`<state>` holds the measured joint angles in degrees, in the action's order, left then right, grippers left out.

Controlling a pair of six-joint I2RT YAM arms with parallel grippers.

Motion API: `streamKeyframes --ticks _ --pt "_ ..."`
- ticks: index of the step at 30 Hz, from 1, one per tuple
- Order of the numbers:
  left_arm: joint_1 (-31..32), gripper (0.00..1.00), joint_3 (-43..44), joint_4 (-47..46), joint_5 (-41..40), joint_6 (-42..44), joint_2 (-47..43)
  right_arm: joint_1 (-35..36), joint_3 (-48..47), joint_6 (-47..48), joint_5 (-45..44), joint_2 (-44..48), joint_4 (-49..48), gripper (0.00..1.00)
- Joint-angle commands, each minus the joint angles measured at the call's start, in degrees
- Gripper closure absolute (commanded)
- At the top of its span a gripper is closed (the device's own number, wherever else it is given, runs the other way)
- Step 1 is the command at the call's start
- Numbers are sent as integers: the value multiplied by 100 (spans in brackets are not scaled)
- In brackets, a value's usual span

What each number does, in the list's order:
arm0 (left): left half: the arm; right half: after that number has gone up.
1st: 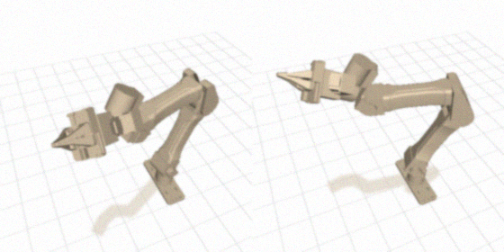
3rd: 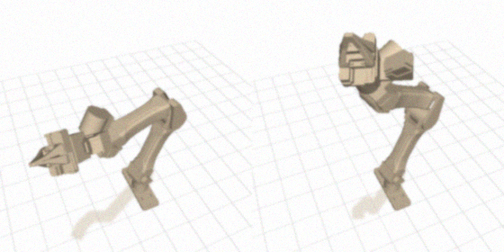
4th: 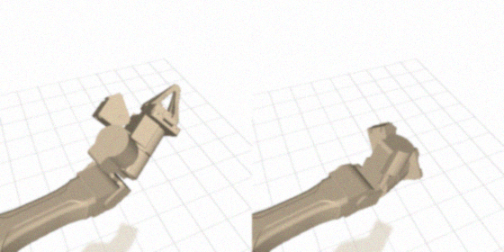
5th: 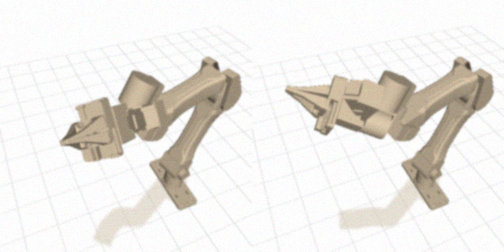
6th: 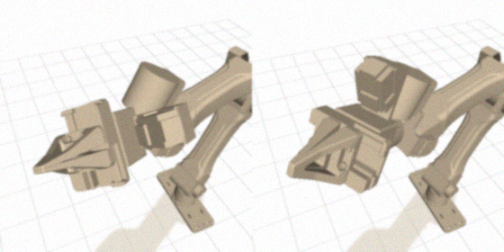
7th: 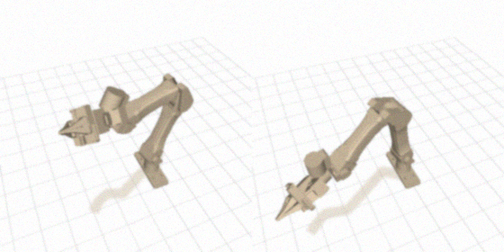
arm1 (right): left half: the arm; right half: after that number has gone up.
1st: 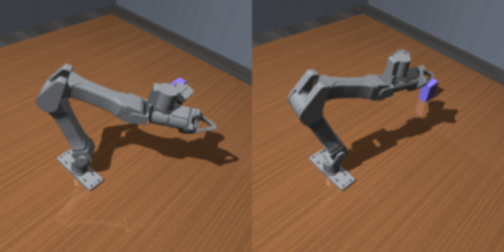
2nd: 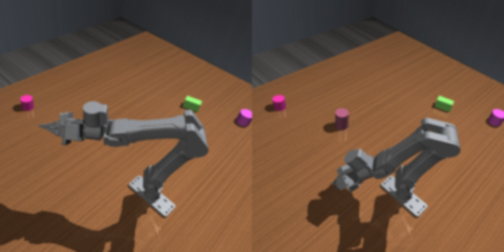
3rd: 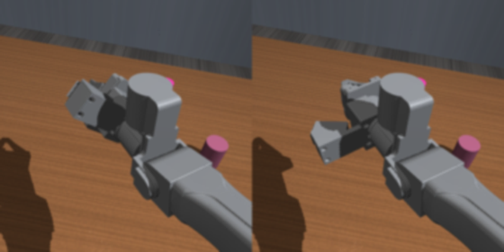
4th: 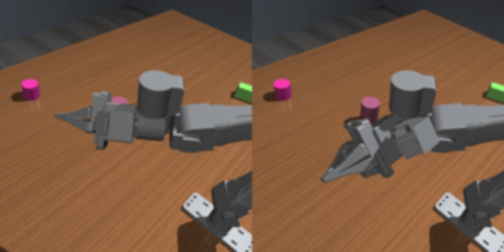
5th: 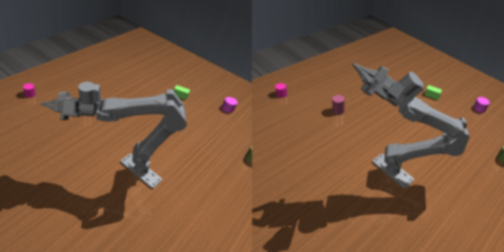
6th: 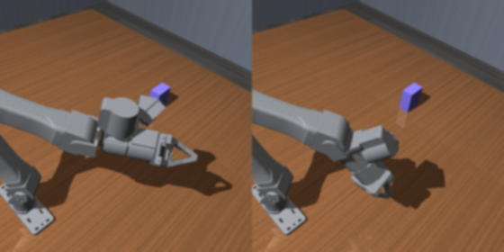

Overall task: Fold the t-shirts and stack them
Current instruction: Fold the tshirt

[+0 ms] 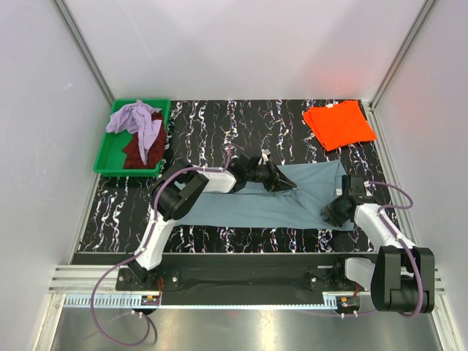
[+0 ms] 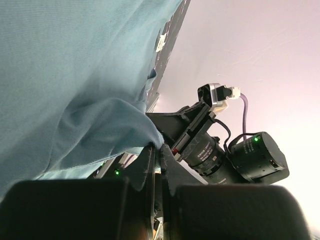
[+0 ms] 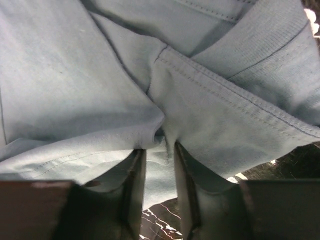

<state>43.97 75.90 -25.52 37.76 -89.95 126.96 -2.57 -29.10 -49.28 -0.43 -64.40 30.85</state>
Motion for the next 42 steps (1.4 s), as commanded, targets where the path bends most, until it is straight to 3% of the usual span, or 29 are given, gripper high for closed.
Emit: streamKeyframes --ticks 1,4,7,10,11,15,23,30,42 --pt "-20 96 -22 -164 30 83 -92 55 71 -100 -160 -46 -202 66" --pt "-20 96 -40 -129 39 118 -127 72 98 -91 -160 -46 -246 71" --pt "-20 96 -31 -50 12 171 -145 72 107 -100 -177 -2 -255 82" --pt "-11 96 -31 20 4 232 -154 72 89 -100 -186 33 -220 99" --pt "-11 96 -40 47 12 250 -171 72 89 -108 -186 50 -185 100" --pt "15 96 4 248 38 381 -259 72 -234 -65 -291 278 253 100" --pt "33 92 223 2189 -312 1664 -812 72 -1115 94 -871 648 1589 100" --pt "130 89 259 3358 -585 2516 -1155 72 -1282 111 -898 710 1880 100" --pt "525 87 83 3904 -769 2921 -1322 72 -1422 190 -713 824 2232 100"
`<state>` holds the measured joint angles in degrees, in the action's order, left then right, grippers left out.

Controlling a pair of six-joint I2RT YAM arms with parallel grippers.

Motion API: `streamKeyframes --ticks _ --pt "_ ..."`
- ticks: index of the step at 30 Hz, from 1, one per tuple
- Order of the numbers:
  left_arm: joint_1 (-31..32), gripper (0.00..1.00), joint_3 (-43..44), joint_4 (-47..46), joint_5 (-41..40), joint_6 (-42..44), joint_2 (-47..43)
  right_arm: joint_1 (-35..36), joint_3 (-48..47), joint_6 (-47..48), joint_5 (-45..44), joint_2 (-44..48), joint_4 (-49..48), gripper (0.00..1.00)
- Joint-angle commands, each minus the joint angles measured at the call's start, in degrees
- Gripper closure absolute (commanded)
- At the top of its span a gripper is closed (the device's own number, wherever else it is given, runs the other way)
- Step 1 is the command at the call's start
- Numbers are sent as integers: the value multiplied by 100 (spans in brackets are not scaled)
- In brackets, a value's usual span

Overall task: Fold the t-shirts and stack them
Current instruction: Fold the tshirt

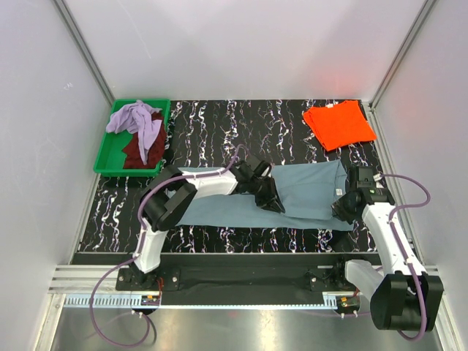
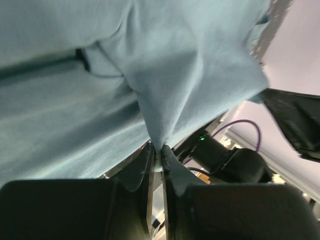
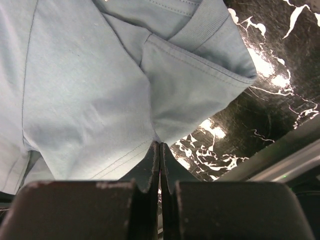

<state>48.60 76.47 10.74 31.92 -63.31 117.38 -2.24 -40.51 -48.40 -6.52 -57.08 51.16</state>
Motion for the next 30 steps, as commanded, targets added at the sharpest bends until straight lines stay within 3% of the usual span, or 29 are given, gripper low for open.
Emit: streamKeyframes --ticks 1,14,20,22,24,28,30 --pt "79 87 44 349 -239 301 -400 39 -291 112 -103 83 254 100" --pt "343 85 167 956 -774 486 -585 39 -238 103 11 21 378 100" --pt "457 76 184 1009 -846 425 -550 39 -229 112 37 -14 386 100" --pt "475 66 202 1035 -854 425 -541 39 -229 103 46 -5 369 100" --pt "466 63 246 1140 -889 477 -550 39 -220 112 72 -40 351 94" --pt "449 56 413 1483 -1091 697 -655 39 -290 138 142 -180 395 74" --pt "379 55 430 1501 -1162 828 -734 39 -387 138 178 -224 351 71"
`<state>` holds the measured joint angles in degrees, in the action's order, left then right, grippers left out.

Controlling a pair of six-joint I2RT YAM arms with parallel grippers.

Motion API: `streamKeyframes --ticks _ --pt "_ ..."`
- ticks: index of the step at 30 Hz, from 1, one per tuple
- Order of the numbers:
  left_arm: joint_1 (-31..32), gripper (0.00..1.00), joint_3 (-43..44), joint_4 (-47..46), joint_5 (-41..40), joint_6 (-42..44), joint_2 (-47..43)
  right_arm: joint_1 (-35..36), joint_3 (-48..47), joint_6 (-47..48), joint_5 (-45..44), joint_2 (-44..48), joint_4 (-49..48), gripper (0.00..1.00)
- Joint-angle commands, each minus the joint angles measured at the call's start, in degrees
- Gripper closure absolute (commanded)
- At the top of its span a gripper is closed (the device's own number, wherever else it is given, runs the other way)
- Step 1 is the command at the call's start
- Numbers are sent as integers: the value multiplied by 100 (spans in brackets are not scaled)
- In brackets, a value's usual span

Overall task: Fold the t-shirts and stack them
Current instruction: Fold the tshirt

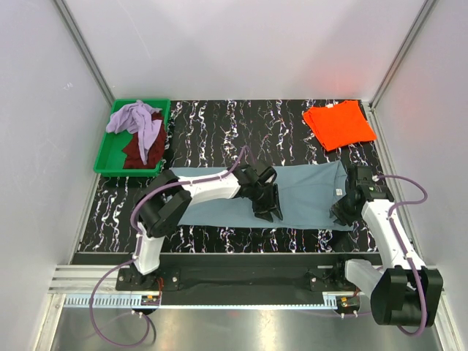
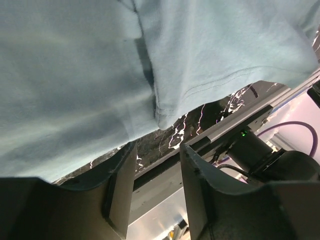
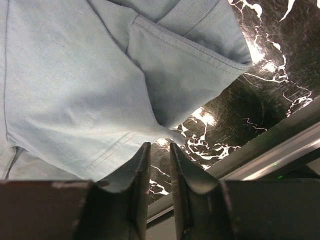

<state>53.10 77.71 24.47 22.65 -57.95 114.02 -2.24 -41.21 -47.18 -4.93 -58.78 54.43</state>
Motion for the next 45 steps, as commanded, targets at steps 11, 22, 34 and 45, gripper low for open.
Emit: streamKeyframes --ticks 11,22,34,45 --pt "-1283 54 184 717 -964 1224 -626 13 -1081 1113 282 -1380 -1469 59" --pt "-2339 53 -564 471 -1096 1445 -618 -409 -1661 2537 872 -3329 -3105 45" --pt "-3104 52 -1337 93 -1308 1172 -697 -707 -2108 2872 448 -4070 -3994 49" --pt "-3008 47 -961 163 -543 1409 -1486 -699 -3542 1907 704 -3966 -1046 70"
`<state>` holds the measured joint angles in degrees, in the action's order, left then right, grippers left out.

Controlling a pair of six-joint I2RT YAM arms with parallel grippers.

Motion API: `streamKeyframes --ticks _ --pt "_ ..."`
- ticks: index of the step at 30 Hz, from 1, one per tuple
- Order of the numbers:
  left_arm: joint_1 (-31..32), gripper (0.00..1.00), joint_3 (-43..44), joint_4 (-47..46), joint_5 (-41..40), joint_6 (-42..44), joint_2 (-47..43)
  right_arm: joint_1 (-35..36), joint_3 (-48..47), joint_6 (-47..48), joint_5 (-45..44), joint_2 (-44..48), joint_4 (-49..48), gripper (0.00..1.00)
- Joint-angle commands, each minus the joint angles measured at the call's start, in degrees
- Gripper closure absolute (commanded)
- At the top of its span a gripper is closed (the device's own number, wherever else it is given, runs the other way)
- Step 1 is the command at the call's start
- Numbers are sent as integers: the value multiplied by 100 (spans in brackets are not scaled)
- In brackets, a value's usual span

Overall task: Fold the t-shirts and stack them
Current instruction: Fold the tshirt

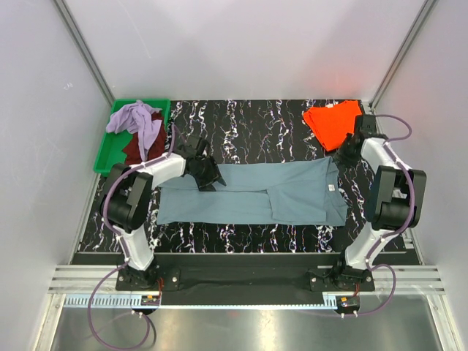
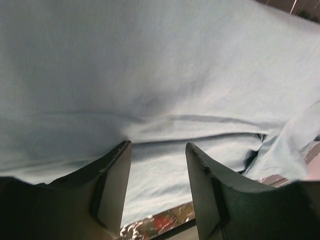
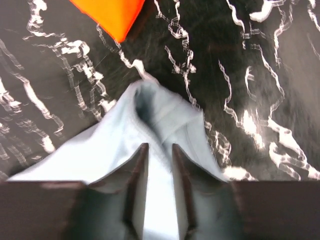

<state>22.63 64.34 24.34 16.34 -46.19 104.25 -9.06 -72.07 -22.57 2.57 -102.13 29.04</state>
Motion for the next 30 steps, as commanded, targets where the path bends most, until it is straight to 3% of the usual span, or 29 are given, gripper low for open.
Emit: streamKeyframes --ticks 1,2,5,10,16,23,30 --pt "57 46 430 229 98 260 -571 -17 -309 -686 67 613 1647 77" --pt "101 46 483 308 106 304 -642 -17 -133 -749 251 772 1727 90" --pt "180 45 545 335 203 313 -879 -17 684 -880 1025 1256 1807 100" --pt "224 45 317 186 352 234 -1126 -17 1712 -968 1685 1406 1676 100" --pt "224 44 79 168 396 251 -1284 -17 2100 -1302 1238 1099 1193 100" --pt "224 43 -123 238 124 251 -1460 -17 2127 -1277 -448 879 824 100" --pt "233 43 -123 282 -34 225 -1363 -17 2084 -706 -267 1466 752 96"
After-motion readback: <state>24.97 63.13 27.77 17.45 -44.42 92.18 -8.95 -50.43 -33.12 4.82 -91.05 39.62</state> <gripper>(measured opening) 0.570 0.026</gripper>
